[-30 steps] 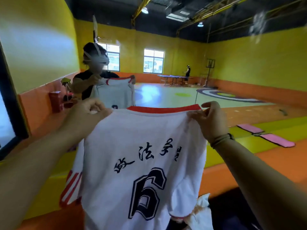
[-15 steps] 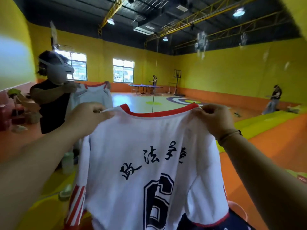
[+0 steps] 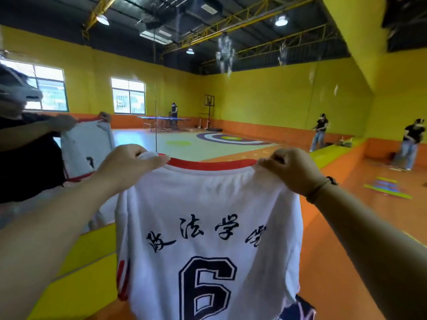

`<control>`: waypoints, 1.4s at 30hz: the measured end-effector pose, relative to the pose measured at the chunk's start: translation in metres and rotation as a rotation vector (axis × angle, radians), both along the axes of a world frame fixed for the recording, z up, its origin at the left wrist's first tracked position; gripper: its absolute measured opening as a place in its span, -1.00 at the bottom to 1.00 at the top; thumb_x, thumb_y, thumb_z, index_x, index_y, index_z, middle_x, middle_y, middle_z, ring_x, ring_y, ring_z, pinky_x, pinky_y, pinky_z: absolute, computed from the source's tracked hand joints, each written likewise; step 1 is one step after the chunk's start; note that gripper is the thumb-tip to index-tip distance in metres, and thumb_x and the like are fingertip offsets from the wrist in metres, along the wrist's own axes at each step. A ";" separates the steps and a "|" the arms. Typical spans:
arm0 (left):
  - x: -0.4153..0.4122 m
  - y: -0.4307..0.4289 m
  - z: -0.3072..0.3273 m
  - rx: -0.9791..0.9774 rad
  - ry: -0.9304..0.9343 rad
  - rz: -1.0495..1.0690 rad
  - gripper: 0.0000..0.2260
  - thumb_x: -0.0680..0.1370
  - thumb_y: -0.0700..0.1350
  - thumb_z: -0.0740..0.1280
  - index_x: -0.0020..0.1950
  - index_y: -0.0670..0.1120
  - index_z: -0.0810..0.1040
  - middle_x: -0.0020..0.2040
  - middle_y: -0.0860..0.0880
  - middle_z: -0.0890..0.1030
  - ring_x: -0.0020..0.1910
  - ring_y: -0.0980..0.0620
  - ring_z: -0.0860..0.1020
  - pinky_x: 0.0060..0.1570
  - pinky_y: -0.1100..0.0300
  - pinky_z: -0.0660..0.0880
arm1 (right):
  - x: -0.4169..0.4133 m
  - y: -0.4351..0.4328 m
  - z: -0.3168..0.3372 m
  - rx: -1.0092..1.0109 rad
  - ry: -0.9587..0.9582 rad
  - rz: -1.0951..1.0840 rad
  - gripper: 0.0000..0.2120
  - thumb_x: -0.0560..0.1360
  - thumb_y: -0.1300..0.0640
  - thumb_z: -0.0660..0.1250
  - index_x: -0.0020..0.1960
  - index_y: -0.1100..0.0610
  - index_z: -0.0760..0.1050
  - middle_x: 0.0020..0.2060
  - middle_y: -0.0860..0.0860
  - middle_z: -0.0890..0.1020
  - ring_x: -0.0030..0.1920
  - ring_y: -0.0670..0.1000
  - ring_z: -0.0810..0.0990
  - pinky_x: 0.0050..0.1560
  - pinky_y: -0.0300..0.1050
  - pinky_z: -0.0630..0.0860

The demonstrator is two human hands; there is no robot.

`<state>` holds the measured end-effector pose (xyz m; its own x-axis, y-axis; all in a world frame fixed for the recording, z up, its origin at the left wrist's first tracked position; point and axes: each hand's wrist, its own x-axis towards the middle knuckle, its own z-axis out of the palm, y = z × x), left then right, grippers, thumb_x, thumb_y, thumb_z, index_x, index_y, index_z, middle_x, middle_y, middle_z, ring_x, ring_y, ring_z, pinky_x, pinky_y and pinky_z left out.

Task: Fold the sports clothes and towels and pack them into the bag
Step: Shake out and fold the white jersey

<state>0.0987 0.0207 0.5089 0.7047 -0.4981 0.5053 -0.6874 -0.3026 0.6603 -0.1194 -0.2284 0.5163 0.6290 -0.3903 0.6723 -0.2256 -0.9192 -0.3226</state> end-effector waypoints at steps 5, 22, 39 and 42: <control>-0.004 -0.029 -0.009 -0.095 -0.033 -0.093 -0.72 0.47 0.07 0.40 -0.13 -0.16 0.59 -0.19 -0.19 0.59 -0.28 -0.03 0.46 -0.31 0.19 0.31 | -0.013 -0.030 -0.014 0.245 0.041 0.058 -0.72 0.45 0.02 0.40 -0.28 0.22 0.57 -0.44 0.03 0.51 -0.44 -0.09 0.39 -0.46 -0.28 0.30; 0.001 -0.084 -0.046 -0.301 0.136 -0.216 -0.75 0.52 -0.02 0.35 -0.38 0.06 0.59 -0.47 0.15 0.51 -0.46 0.25 0.41 -0.41 0.44 0.32 | -0.044 -0.074 -0.043 0.965 -0.060 0.382 -0.52 -0.02 -0.22 0.60 -0.28 0.08 0.60 -0.37 0.01 0.61 -0.39 -0.09 0.55 -0.42 -0.28 0.48; -0.026 -0.120 -0.142 -0.171 0.501 0.032 -0.64 0.41 0.01 0.49 -0.25 -0.30 0.55 -0.31 -0.23 0.52 -0.29 -0.04 0.46 -0.25 0.12 0.33 | -0.014 -0.096 -0.144 0.911 -0.111 -0.143 -0.78 0.41 0.16 0.45 -0.34 0.26 0.57 -0.40 0.15 0.55 -0.35 0.05 0.46 -0.28 -0.08 0.40; -0.043 -0.120 -0.166 -0.160 0.541 0.104 -0.62 0.42 0.00 0.47 -0.36 -0.27 0.45 -0.46 -0.13 0.39 -0.38 -0.04 0.36 -0.31 0.13 0.26 | -0.011 -0.084 -0.165 0.923 -0.129 -0.192 -0.77 0.42 0.18 0.43 -0.37 0.26 0.55 -0.47 0.13 0.52 -0.42 0.05 0.41 -0.37 -0.16 0.34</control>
<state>0.0560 -0.0989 0.3429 0.9249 -0.3598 0.1226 -0.2111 -0.2181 0.9528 -0.1301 -0.3128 0.3517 0.4415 -0.8909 0.1066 -0.2579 -0.2398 -0.9359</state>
